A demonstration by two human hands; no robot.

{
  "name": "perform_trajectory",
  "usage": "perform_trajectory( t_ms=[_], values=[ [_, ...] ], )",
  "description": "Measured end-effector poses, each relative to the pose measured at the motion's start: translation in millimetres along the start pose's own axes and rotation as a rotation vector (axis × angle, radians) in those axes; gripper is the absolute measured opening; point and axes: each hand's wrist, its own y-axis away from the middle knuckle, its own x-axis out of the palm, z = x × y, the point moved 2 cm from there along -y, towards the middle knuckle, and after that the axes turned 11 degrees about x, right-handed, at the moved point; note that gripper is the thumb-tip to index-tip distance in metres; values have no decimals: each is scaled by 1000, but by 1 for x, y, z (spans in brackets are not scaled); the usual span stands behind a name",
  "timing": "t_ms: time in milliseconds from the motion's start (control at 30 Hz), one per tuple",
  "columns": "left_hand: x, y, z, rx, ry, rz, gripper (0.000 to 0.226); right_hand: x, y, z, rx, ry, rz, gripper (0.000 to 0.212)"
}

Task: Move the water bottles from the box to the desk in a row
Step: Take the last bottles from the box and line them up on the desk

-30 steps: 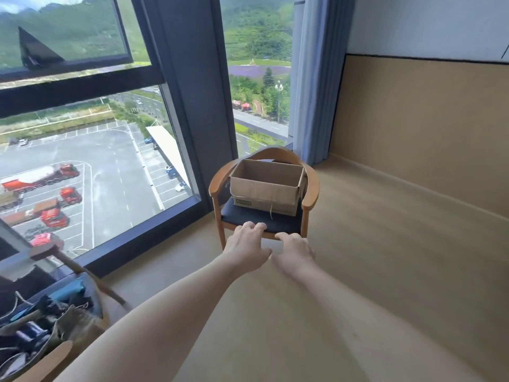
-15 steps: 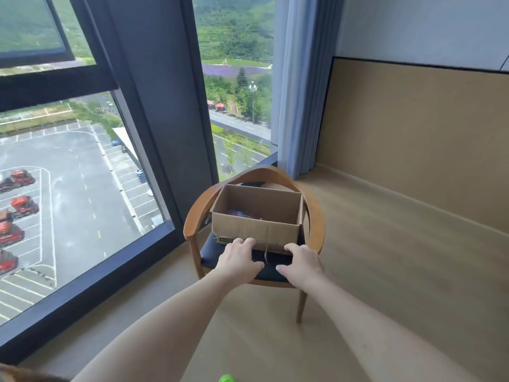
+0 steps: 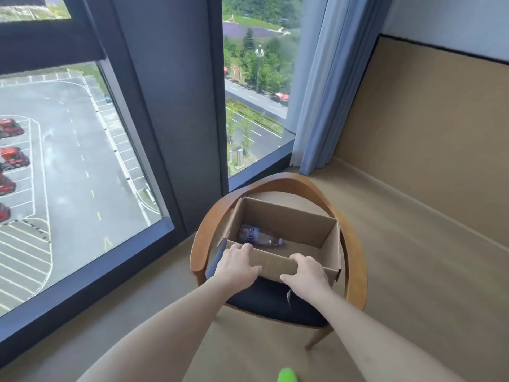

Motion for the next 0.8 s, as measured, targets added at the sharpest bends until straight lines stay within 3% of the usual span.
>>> perform_trajectory(
  t_ms=[400,633,800],
  values=[
    [15,-169,49,-200,24,25,57,26,-214,71,22,-2,237,59],
    [77,-246,62,-167,6,229,52,83,-324,74,115,93,379,57],
    [117,-273,90,-201,-46,430,50,126,-373,65,109,258,419,75]
  ],
)
